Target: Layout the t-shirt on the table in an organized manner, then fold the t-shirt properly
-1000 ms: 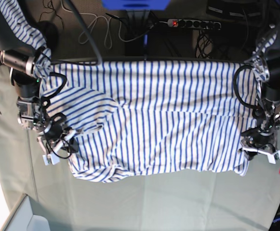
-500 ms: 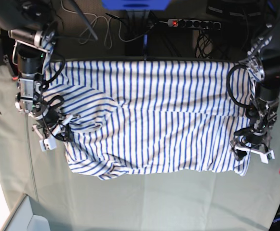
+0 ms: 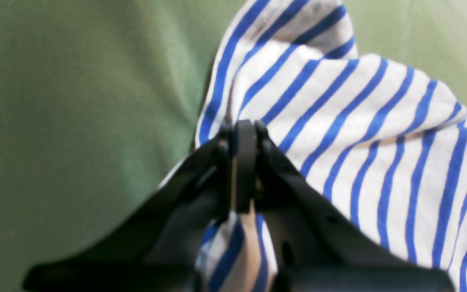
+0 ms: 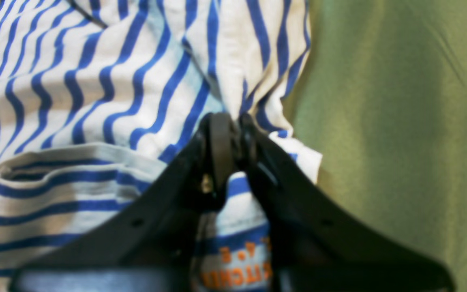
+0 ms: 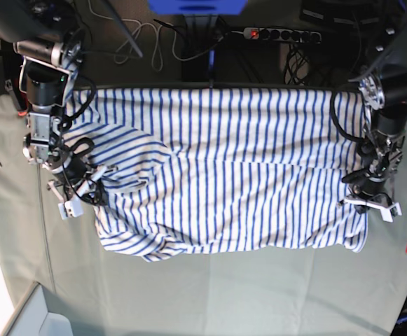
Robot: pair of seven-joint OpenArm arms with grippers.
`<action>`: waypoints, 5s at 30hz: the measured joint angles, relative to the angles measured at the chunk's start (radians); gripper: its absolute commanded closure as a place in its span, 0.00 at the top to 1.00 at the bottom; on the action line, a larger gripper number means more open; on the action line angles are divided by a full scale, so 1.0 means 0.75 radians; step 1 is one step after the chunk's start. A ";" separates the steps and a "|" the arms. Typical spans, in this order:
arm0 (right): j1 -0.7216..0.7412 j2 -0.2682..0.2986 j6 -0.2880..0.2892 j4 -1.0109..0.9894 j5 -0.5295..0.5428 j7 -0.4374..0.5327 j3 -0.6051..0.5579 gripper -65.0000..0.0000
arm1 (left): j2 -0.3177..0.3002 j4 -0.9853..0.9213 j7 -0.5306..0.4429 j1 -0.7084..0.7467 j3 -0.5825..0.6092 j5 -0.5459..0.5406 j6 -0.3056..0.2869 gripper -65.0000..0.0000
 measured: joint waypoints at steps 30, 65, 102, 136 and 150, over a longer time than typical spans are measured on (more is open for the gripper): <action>-0.443 -0.111 0.001 0.555 0.002 0.007 0.085 0.00 | -0.038 0.711 0.294 0.502 0.001 -0.300 0.002 0.15; -0.416 -0.111 0.002 0.635 -0.008 -0.018 0.088 0.46 | -0.047 0.153 0.038 0.097 0.073 -0.290 0.002 0.56; 0.116 0.004 -0.002 -0.082 -0.005 -0.144 0.082 0.43 | -0.040 0.108 0.060 0.032 0.064 -0.149 0.004 0.00; -0.529 -0.188 0.002 0.978 -0.009 -0.162 0.035 0.59 | -0.038 0.392 0.071 0.167 0.061 -0.155 0.005 0.00; -0.384 -0.191 0.002 0.760 -0.005 -0.167 -0.056 0.59 | -0.037 0.392 0.071 0.166 0.061 -0.155 0.005 0.00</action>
